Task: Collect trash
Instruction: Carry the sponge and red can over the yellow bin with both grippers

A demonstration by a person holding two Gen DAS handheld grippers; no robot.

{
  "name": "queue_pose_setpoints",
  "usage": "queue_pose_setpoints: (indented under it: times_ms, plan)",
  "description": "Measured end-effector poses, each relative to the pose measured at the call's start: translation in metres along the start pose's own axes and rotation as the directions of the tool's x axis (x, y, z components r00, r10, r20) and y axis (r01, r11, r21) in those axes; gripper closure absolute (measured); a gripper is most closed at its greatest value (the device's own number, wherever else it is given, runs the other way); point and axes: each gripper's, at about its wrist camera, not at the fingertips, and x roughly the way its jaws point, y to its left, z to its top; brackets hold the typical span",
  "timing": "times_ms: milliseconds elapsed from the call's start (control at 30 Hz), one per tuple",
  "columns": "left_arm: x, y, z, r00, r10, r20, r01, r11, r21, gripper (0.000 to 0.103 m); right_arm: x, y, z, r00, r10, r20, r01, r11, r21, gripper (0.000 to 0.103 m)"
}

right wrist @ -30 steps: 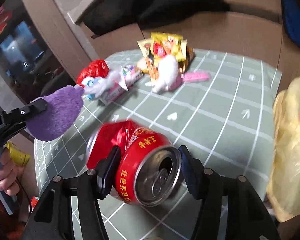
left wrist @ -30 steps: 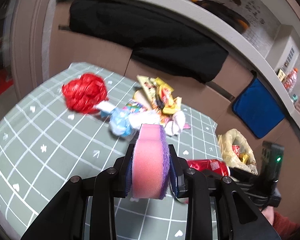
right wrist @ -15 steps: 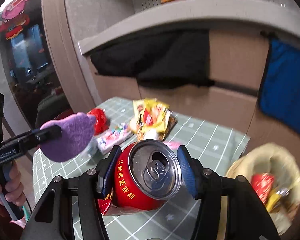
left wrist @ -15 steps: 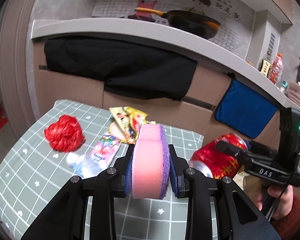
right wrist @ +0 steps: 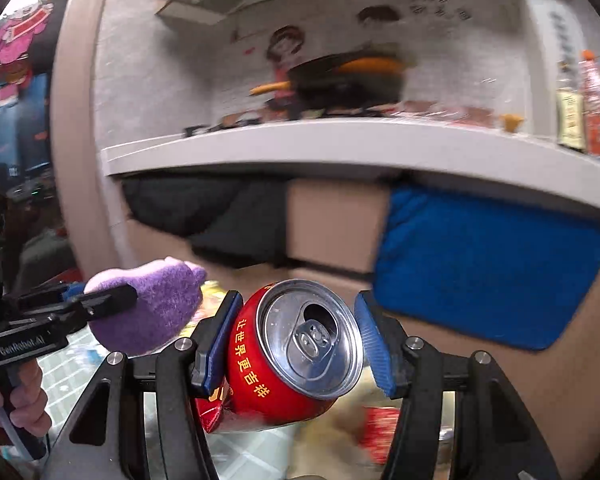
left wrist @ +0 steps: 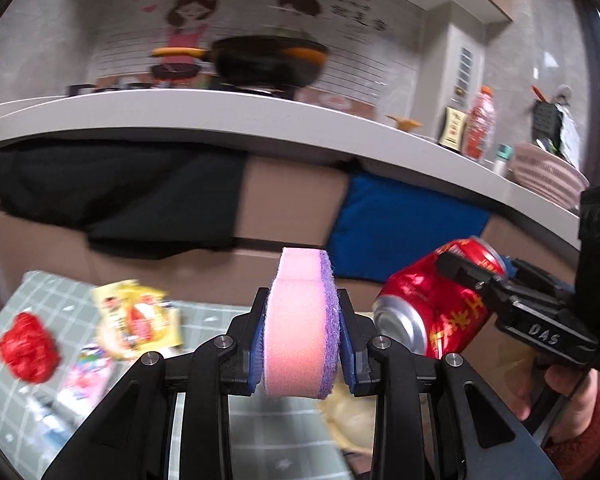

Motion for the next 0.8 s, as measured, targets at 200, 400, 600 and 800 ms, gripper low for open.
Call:
queue_pose_setpoints:
  times_ms: [200, 400, 600, 800]
  plan:
    - [0.058, -0.042, -0.004, 0.994, -0.070, -0.087, 0.072, 0.997, 0.012, 0.071, -0.017, -0.052, -0.008, 0.994, -0.112, -0.010, 0.112, 0.993, 0.033, 0.049]
    - [0.086, -0.066, -0.016, 0.991, -0.079, -0.111, 0.084, 0.996, 0.041, 0.071, -0.012, -0.086, -0.027, 0.988, -0.149, -0.048, 0.152, 0.985, 0.083, 0.049]
    - [0.103, -0.074, -0.030, 0.988, -0.071, -0.141, 0.080, 0.995, 0.060, 0.071, 0.000, -0.101, -0.045, 0.983, -0.162, -0.083, 0.170, 0.979, 0.108, 0.049]
    - [0.122, -0.072, -0.038, 0.979, -0.078, -0.186, 0.087, 0.995, 0.042, 0.071, 0.014, -0.110, -0.057, 0.981, -0.158, -0.114, 0.172, 0.976, 0.130, 0.049]
